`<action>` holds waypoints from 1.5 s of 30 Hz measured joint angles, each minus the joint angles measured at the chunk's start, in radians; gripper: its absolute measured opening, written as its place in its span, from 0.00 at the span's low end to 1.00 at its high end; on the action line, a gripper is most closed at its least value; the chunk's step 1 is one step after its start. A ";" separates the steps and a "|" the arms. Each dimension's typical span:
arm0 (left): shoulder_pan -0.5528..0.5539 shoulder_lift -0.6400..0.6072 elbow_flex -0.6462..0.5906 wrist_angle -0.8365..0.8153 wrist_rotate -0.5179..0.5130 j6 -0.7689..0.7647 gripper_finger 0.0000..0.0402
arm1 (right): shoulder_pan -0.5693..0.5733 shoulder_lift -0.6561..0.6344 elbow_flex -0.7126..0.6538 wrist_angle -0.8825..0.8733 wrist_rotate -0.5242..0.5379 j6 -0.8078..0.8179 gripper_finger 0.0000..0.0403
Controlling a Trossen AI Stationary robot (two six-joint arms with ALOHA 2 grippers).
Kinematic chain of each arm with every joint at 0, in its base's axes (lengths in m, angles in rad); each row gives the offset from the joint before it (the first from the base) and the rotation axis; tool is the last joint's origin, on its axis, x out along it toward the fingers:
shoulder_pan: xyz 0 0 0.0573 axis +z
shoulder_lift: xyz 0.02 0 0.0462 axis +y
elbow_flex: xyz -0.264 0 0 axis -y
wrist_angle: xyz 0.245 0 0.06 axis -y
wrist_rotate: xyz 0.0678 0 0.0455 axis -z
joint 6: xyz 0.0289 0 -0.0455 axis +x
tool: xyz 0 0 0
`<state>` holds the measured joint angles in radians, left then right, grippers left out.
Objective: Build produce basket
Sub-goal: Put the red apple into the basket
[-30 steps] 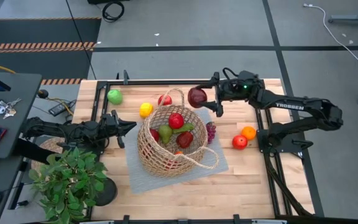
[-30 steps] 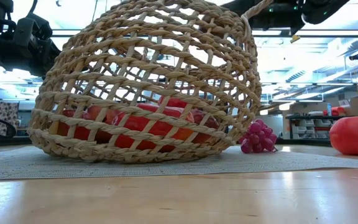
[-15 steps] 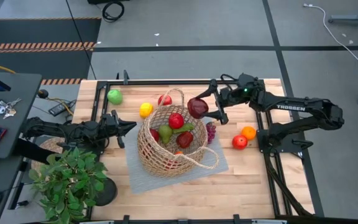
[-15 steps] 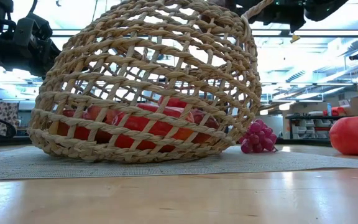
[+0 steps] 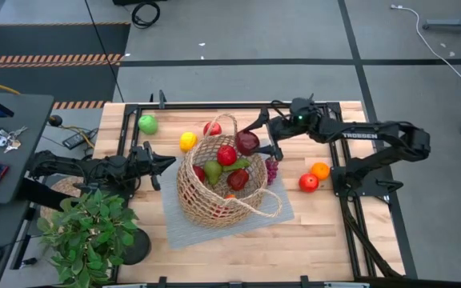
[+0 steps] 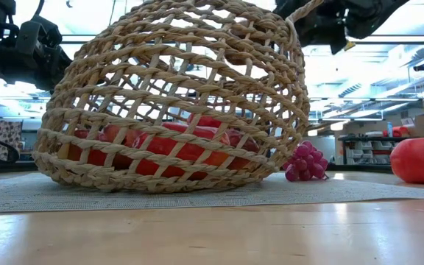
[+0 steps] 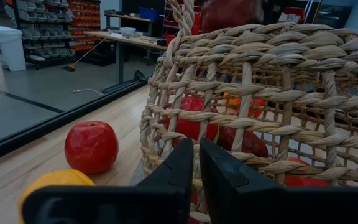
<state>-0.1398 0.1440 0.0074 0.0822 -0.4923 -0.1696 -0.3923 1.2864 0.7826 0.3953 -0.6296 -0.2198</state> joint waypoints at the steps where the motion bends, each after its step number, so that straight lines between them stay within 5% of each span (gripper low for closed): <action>1: 0.000 0.000 0.000 0.000 0.000 0.000 0.08 | 0.000 0.009 0.000 -0.003 0.000 0.008 0.86; 7: 0.000 0.000 0.000 0.000 0.000 0.000 0.09 | 0.000 0.016 0.023 0.084 0.030 0.017 0.86; 23: 0.000 0.000 0.000 0.000 0.000 -0.001 0.08 | 0.035 -0.040 0.072 -0.127 0.040 0.147 0.87; 45: 0.000 0.000 0.000 0.001 0.000 0.000 0.09 | 0.016 -0.041 0.249 -0.013 0.094 0.607 0.87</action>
<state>-0.1395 0.1439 0.0071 0.0831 -0.4927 -0.1699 -0.3766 1.2457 1.0313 0.3822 -0.5356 0.3875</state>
